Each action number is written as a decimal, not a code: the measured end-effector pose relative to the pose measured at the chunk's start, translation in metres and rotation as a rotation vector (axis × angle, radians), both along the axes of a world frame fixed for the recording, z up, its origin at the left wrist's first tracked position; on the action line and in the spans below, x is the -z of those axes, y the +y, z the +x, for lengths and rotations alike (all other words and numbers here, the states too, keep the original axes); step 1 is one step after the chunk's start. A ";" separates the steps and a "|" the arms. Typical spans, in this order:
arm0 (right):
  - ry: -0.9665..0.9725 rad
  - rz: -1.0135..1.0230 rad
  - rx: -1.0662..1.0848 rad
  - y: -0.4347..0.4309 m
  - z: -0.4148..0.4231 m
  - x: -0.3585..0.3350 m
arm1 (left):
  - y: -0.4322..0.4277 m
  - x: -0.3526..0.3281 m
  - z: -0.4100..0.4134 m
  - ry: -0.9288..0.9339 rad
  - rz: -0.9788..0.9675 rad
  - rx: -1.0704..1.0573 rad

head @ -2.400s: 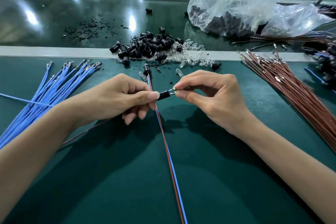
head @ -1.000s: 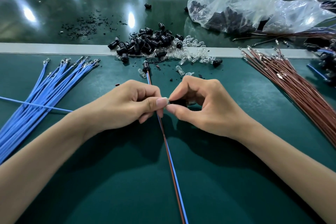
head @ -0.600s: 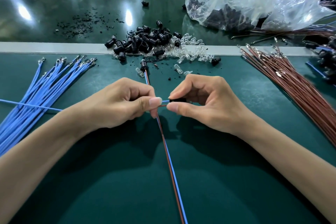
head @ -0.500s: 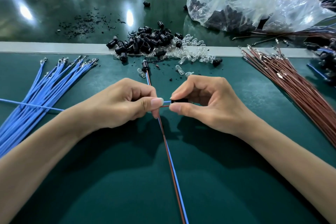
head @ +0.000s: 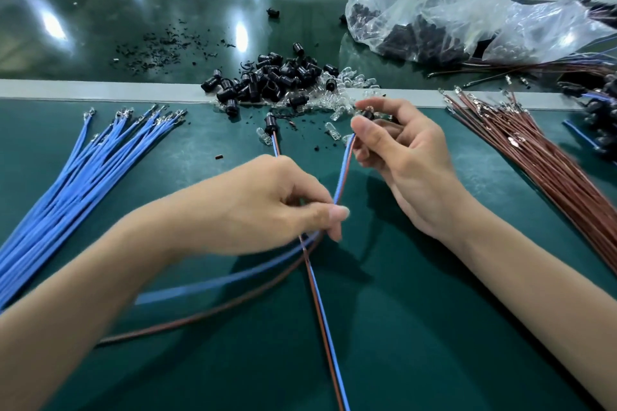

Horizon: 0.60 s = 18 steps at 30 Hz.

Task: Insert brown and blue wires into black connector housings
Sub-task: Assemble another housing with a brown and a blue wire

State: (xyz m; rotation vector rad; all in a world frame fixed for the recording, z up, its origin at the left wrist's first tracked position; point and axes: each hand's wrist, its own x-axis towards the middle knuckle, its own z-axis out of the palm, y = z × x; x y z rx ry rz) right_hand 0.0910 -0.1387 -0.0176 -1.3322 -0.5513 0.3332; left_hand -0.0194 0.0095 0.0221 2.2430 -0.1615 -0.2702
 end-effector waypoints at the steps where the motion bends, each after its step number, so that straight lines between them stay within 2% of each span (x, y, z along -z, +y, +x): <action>1: -0.011 -0.017 0.008 0.001 0.000 0.000 | -0.009 -0.002 -0.002 0.028 -0.075 0.007; 5: -0.066 -0.102 0.004 0.002 -0.004 0.000 | -0.043 -0.009 -0.010 0.156 -0.559 -0.116; 8: -0.064 -0.129 0.013 0.002 -0.003 0.001 | -0.044 -0.007 -0.006 0.187 -0.706 -0.278; 10: -0.106 -0.166 0.029 0.002 -0.001 0.003 | -0.035 -0.001 -0.001 0.184 -0.614 -0.397; 12: -0.168 -0.220 0.037 0.002 -0.002 0.005 | -0.022 0.007 0.004 0.163 -0.345 -0.445; 15: -0.208 -0.261 0.024 0.002 -0.003 0.007 | -0.005 0.014 0.007 0.139 0.071 -0.391; 18: -0.217 -0.278 0.021 0.002 -0.002 0.009 | 0.005 0.008 0.010 0.149 0.319 -0.296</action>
